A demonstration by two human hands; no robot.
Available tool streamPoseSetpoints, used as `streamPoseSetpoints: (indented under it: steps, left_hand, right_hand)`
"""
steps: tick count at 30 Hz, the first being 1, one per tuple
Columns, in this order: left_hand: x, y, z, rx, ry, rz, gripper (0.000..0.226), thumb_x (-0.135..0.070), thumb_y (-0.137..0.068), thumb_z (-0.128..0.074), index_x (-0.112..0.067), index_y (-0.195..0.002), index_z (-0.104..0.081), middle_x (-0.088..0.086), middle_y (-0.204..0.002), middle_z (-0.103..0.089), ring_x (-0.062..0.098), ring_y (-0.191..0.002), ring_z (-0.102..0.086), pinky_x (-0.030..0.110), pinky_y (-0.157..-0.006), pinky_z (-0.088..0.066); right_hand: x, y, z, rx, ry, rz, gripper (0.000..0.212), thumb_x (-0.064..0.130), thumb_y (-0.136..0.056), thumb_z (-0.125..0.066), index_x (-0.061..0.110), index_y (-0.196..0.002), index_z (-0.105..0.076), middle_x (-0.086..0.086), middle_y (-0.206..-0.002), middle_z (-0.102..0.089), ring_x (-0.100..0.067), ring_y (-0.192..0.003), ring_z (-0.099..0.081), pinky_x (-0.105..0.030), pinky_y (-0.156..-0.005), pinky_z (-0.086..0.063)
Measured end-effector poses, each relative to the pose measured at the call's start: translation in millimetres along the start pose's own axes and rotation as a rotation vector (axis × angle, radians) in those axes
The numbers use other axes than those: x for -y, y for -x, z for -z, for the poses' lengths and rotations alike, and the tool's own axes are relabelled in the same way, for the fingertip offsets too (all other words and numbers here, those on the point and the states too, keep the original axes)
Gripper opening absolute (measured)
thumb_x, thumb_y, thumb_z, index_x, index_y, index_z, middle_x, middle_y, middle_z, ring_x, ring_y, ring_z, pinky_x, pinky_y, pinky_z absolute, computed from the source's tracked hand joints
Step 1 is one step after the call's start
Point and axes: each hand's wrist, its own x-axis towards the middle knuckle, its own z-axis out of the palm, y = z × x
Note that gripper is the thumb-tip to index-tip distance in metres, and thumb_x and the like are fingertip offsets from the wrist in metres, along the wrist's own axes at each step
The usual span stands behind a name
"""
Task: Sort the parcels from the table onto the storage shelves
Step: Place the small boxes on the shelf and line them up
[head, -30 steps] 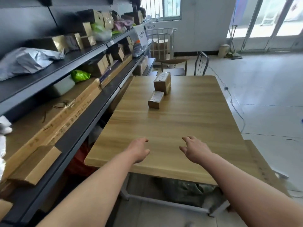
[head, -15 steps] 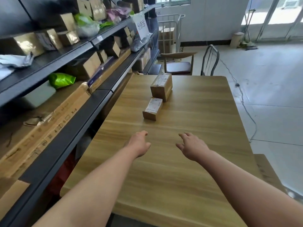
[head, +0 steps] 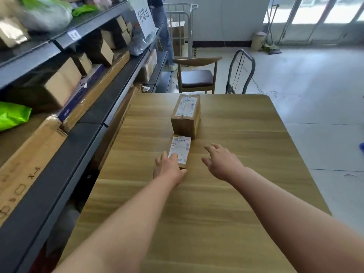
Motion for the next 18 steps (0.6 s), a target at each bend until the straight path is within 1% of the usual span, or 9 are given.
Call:
streamPoseSetpoints:
  steps: [3, 6, 8, 9, 11, 12, 14, 16, 18]
  left_hand:
    - [0, -33, -14, -0.010, -0.043, -0.024, 0.081, -0.058, -0.081, -0.065, -0.031, -0.147, -0.026, 0.011, -0.161, -0.001, 0.033, -0.146, -0.005, 0.042, -0.113, -0.024]
    - [4, -53, -30, 0.008, -0.068, -0.048, 0.085, -0.062, -0.079, -0.063, -0.037, -0.147, -0.018, 0.017, -0.160, 0.008, 0.037, -0.146, -0.002, 0.044, -0.116, -0.018]
    - [10, -60, -34, 0.035, -0.054, -0.051, 0.080, -0.057, -0.081, -0.062, -0.039, -0.146, -0.018, 0.019, -0.159, 0.002, 0.039, -0.142, -0.015, 0.042, -0.112, -0.027]
    - [14, -62, -32, 0.042, -0.040, -0.051, 0.076, -0.051, -0.081, -0.061, -0.040, -0.144, -0.021, 0.018, -0.156, -0.007, 0.039, -0.136, -0.025, 0.041, -0.107, -0.033]
    - [29, -67, -22, 0.040, -0.038, -0.050, 0.068, -0.042, -0.078, -0.060, -0.040, -0.138, -0.027, 0.012, -0.139, -0.027, 0.035, -0.120, -0.036, 0.038, -0.095, -0.042]
    - [39, -70, -15, 0.039, -0.053, -0.036, 0.067, -0.041, -0.077, -0.060, -0.039, -0.135, -0.028, 0.010, -0.130, -0.031, 0.033, -0.115, -0.038, 0.036, -0.092, -0.043]
    - [62, -77, -1, 0.037, -0.089, 0.032, 0.065, -0.041, -0.077, -0.061, -0.038, -0.133, -0.029, 0.009, -0.122, -0.033, 0.032, -0.113, -0.039, 0.036, -0.092, -0.043]
    - [82, -82, 9, 0.045, -0.105, 0.085, 0.063, -0.041, -0.078, -0.061, -0.036, -0.132, -0.030, 0.010, -0.121, -0.034, 0.033, -0.113, -0.040, 0.036, -0.092, -0.042]
    - [92, -87, 15, 0.065, -0.116, 0.070, 0.060, -0.039, -0.080, -0.060, -0.035, -0.133, -0.032, 0.011, -0.123, -0.035, 0.034, -0.113, -0.039, 0.036, -0.091, -0.042]
  right_hand:
    - [2, -29, -7, 0.005, 0.022, -0.018, 0.051, 0.040, -0.099, -0.043, 0.020, -0.145, -0.033, -0.004, -0.153, -0.029, -0.028, -0.136, -0.034, -0.044, -0.103, -0.035]
    - [8, -57, -14, 0.005, 0.044, -0.020, 0.053, 0.040, -0.098, -0.044, 0.020, -0.146, -0.033, -0.005, -0.155, -0.027, -0.027, -0.138, -0.032, -0.045, -0.104, -0.034]
    - [17, -76, -18, -0.015, 0.030, -0.010, 0.057, 0.040, -0.098, -0.046, 0.021, -0.148, -0.029, -0.006, -0.158, -0.021, -0.028, -0.142, -0.024, -0.047, -0.109, -0.030]
    - [22, -86, -20, -0.033, 0.022, 0.001, 0.058, 0.040, -0.098, -0.047, 0.021, -0.149, -0.027, -0.006, -0.159, -0.017, -0.028, -0.144, -0.019, -0.047, -0.111, -0.028]
    - [34, -107, -22, -0.075, 0.019, 0.023, 0.061, 0.040, -0.097, -0.048, 0.022, -0.150, -0.024, -0.007, -0.160, -0.009, -0.028, -0.147, -0.010, -0.047, -0.115, -0.022]
    - [40, -118, -23, -0.091, 0.021, 0.028, 0.062, 0.041, -0.097, -0.048, 0.022, -0.151, -0.023, -0.008, -0.161, -0.007, -0.029, -0.147, -0.006, -0.048, -0.116, -0.019]
    - [53, -141, -23, -0.120, 0.015, 0.022, 0.063, 0.041, -0.096, -0.048, 0.027, -0.151, -0.022, -0.010, -0.161, -0.001, -0.033, -0.147, 0.001, -0.051, -0.118, -0.013]
    - [66, -164, -23, -0.144, 0.000, 0.016, 0.061, 0.040, -0.096, -0.049, 0.034, -0.150, -0.020, -0.010, -0.160, 0.005, -0.037, -0.146, 0.008, -0.054, -0.117, -0.005]
    - [76, -184, -23, -0.142, -0.005, 0.012, 0.060, 0.039, -0.096, -0.048, 0.039, -0.149, -0.019, -0.009, -0.161, 0.008, -0.040, -0.144, 0.013, -0.057, -0.117, -0.001]
